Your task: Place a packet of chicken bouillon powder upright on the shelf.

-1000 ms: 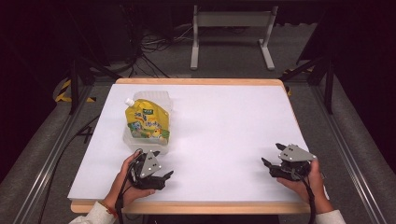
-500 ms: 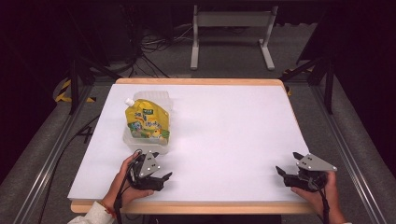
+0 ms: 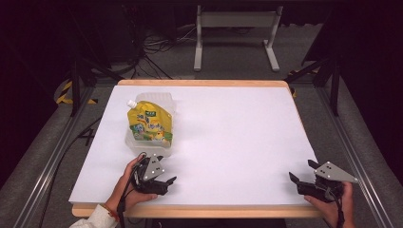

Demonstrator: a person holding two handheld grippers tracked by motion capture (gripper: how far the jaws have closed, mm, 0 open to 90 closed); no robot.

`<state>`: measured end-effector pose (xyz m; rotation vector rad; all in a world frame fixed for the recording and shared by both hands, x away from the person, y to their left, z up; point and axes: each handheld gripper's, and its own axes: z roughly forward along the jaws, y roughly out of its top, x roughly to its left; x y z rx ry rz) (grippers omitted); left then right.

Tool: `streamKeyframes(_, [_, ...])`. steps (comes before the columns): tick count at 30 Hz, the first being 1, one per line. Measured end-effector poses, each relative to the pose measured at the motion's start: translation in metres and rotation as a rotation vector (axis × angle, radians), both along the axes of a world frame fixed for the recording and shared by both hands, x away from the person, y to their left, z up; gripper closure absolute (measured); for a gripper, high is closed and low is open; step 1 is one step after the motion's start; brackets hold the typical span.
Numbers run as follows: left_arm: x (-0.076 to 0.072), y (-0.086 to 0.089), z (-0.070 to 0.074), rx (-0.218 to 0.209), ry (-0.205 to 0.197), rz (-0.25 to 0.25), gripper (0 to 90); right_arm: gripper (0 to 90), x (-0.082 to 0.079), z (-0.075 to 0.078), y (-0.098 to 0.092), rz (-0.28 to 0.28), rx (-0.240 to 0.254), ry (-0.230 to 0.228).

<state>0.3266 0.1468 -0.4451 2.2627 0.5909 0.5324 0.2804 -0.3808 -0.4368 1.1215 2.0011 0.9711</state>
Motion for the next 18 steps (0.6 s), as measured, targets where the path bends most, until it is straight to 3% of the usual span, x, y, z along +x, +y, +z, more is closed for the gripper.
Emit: streamKeyframes(18, [0.000, 0.005, 0.000, -0.012, -0.002, 0.020, 16.8, 17.4, 0.003, -0.003, 0.011, 0.024, -0.035, 0.006])
